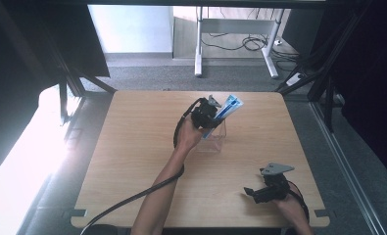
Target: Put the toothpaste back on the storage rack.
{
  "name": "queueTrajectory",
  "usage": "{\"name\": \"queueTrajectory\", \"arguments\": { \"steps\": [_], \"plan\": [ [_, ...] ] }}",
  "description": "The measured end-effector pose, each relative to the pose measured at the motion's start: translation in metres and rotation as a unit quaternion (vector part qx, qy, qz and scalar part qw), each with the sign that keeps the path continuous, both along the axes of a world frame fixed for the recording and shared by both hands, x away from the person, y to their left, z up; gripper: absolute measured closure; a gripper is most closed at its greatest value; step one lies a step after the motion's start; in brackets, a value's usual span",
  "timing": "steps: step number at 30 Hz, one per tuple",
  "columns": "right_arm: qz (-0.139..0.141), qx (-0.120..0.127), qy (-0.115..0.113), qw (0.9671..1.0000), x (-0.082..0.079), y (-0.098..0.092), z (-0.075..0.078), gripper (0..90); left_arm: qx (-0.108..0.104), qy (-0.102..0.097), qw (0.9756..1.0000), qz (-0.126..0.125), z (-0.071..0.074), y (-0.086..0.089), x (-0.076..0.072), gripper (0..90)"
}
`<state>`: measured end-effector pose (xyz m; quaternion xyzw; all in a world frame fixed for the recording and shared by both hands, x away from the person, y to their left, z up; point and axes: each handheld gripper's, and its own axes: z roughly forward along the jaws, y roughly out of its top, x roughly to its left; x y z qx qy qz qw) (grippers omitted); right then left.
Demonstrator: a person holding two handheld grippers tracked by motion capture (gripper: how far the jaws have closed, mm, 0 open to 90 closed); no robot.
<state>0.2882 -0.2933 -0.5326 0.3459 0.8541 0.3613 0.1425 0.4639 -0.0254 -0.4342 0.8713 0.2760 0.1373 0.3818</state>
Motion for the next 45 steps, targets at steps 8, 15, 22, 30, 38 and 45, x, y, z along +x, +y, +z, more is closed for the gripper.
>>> {"name": "queueTrajectory", "arguments": {
  "steps": [8, 15, 22, 30, 38, 45],
  "plan": [
    [0.000, 0.000, 0.001, 1.0000, 0.000, 0.000, 0.000, 0.0, -0.004, 0.014, 0.9999, -0.003, -0.002, 0.006, -0.005, 70.7],
    [0.003, -0.003, 0.003, 1.0000, 0.000, 0.001, -0.001, 0.0, 0.003, 0.018, 0.9998, -0.006, 0.000, 0.008, -0.010, 70.3],
    [0.002, -0.004, 0.004, 1.0000, 0.000, 0.002, -0.002, 0.1, 0.004, 0.021, 0.9997, -0.008, -0.001, 0.011, -0.013, 69.7],
    [0.003, -0.007, 0.006, 1.0000, 0.000, 0.002, -0.002, 0.1, 0.013, 0.021, 0.9996, -0.012, -0.005, 0.012, -0.017, 69.1],
    [0.004, -0.008, 0.006, 0.9999, 0.000, 0.002, -0.002, 0.1, 0.024, 0.029, 0.9991, -0.019, -0.006, 0.013, -0.020, 68.1],
    [0.004, -0.010, 0.009, 0.9999, 0.000, 0.003, -0.003, 0.1, 0.040, 0.036, 0.9982, -0.028, -0.006, 0.013, -0.025, 66.5]
  ]
}}
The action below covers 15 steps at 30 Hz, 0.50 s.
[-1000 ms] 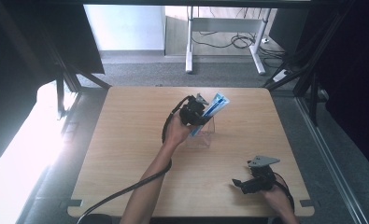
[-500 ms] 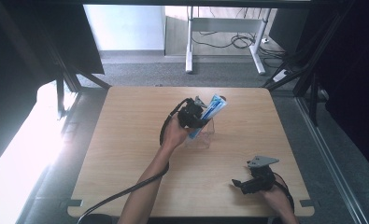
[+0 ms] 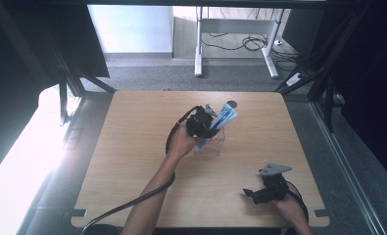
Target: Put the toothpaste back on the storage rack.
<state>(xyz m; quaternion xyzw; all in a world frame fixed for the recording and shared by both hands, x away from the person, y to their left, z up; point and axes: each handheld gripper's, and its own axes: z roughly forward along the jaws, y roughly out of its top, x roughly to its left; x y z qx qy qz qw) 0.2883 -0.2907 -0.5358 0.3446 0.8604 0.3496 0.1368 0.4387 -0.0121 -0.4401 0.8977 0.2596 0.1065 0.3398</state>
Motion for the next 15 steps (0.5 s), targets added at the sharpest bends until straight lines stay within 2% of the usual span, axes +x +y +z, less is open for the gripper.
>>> {"name": "queueTrajectory", "arguments": {
  "steps": [4, 10, 15],
  "plan": [
    [0.000, -0.001, 0.001, 1.0000, 0.0001, 0.0001, -0.0006, 0.1, 0.010, 0.007, 0.9999, -0.008, -0.0023, 0.0004, -0.0045, 65.2],
    [0.001, -0.002, 0.001, 1.0000, 0.0000, 0.0006, -0.0006, 0.1, 0.000, 0.015, 0.9999, -0.003, -0.0017, 0.0026, -0.0078, 63.2],
    [0.003, -0.002, 0.001, 1.0000, -0.0001, 0.0009, -0.0004, 0.1, -0.019, 0.025, 0.9995, 0.004, -0.0026, 0.0057, -0.0073, 59.5]
  ]
}}
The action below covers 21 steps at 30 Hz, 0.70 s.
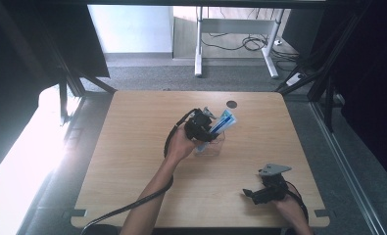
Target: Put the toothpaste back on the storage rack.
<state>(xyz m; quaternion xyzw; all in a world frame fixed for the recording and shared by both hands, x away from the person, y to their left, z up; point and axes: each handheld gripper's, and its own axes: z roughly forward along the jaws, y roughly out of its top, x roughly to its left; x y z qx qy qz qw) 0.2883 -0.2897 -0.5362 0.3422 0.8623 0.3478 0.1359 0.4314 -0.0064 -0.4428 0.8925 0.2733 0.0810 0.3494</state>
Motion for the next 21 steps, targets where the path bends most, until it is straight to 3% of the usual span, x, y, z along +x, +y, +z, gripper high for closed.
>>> {"name": "queueTrajectory", "arguments": {
  "steps": [8, 21],
  "plan": [
    [0.001, 0.001, -0.001, 1.0000, 0.000, 0.000, 0.000, 0.1, -0.028, 0.002, 0.9995, 0.013, 0.001, 0.006, -0.002, 42.7],
    [0.000, 0.003, -0.006, 1.0000, -0.001, 0.000, 0.001, 0.1, -0.050, 0.006, 0.9985, 0.020, 0.003, 0.011, -0.007, 16.9]
  ]
}}
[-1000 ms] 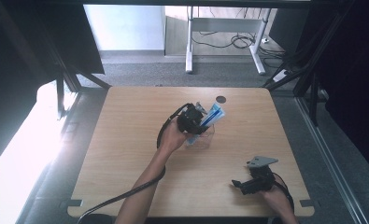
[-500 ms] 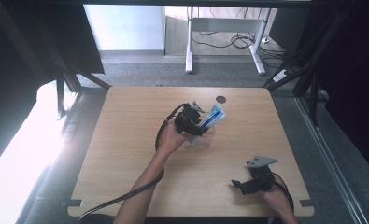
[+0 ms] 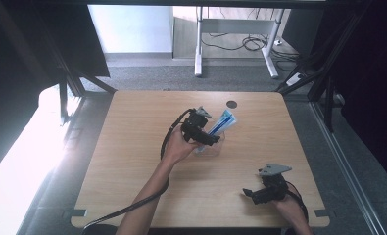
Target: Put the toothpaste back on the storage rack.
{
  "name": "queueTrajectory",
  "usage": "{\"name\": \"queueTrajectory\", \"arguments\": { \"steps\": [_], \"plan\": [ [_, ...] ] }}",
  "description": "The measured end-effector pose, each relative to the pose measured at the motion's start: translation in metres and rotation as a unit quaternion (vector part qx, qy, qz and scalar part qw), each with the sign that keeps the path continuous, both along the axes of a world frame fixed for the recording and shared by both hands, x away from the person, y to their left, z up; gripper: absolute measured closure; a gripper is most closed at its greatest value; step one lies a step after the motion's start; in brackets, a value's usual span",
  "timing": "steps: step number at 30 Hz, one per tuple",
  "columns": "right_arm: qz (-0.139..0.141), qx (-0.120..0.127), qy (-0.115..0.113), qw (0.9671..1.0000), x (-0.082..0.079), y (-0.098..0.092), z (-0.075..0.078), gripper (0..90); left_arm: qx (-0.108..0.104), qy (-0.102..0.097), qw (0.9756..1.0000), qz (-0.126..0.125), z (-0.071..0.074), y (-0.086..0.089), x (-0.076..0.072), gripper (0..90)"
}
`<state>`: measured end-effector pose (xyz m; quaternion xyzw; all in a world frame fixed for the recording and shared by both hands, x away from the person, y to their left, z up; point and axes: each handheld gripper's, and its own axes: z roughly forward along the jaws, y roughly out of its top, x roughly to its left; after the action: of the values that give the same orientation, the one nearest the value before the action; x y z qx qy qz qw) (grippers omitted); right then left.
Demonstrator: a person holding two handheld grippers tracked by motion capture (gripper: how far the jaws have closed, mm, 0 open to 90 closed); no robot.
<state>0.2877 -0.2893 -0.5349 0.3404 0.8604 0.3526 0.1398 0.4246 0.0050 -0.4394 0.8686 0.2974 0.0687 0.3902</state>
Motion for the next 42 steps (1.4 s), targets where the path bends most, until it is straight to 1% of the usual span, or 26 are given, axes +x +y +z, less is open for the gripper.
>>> {"name": "queueTrajectory", "arguments": {
  "steps": [2, 5, 7, 10, 12, 16, 17, 22, 24, 27, 31, 36, 40, 42],
  "plan": [
    [0.001, 0.000, 0.000, 1.0000, 0.000, 0.000, 0.000, 0.1, 0.003, -0.001, 1.0000, 0.002, 0.001, 0.002, -0.001, 14.3],
    [0.000, 0.000, 0.000, 1.0000, 0.000, 0.000, 0.000, 0.1, 0.005, -0.003, 1.0000, 0.007, 0.001, 0.003, -0.002, 13.3],
    [0.000, 0.000, -0.001, 1.0000, 0.000, 0.000, 0.000, 0.1, 0.008, -0.005, 0.9999, 0.006, 0.001, 0.004, -0.003, 13.1],
    [0.000, 0.000, -0.002, 1.0000, 0.000, 0.000, 0.000, 0.2, 0.007, -0.007, 0.9999, 0.009, 0.002, 0.005, -0.006, 13.1],
    [0.000, 0.000, -0.002, 1.0000, 0.000, 0.000, 0.000, 0.2, 0.010, -0.012, 0.9998, 0.009, 0.002, 0.007, -0.008, 13.1],
    [0.000, 0.000, -0.002, 1.0000, 0.000, 0.000, 0.000, 0.2, 0.013, -0.018, 0.9997, 0.009, 0.004, 0.011, -0.014, 13.1],
    [0.000, -0.001, -0.001, 1.0000, 0.000, 0.001, 0.000, 0.2, 0.011, -0.019, 0.9997, 0.011, 0.004, 0.011, -0.016, 13.1],
    [0.001, -0.001, -0.002, 1.0000, 0.000, 0.001, 0.000, 0.2, 0.012, -0.026, 0.9995, 0.013, 0.003, 0.018, -0.023, 13.2],
    [0.000, -0.002, -0.002, 1.0000, 0.000, 0.001, 0.000, 0.2, 0.018, -0.027, 0.9994, 0.012, 0.003, 0.022, -0.025, 13.2],
    [0.000, -0.003, -0.002, 1.0000, -0.001, 0.001, 0.000, 0.2, 0.020, -0.030, 0.9993, 0.014, 0.002, 0.027, -0.028, 13.3],
    [-0.002, 0.001, -0.005, 1.0000, -0.001, 0.002, 0.000, 0.2, 0.018, -0.032, 0.9992, 0.016, 0.001, 0.035, -0.034, 13.3],
    [0.001, 0.004, -0.005, 1.0000, -0.001, 0.003, 0.001, 0.2, 0.010, -0.036, 0.9991, 0.021, 0.001, 0.044, -0.040, 13.4],
    [0.001, 0.004, -0.005, 1.0000, -0.002, 0.003, 0.001, 0.2, 0.009, -0.036, 0.9991, 0.021, -0.001, 0.050, -0.046, 13.5],
    [0.001, 0.005, -0.006, 1.0000, -0.002, 0.003, 0.001, 0.2, 0.010, -0.040, 0.9989, 0.022, -0.002, 0.053, -0.050, 13.4]
  ]
}}
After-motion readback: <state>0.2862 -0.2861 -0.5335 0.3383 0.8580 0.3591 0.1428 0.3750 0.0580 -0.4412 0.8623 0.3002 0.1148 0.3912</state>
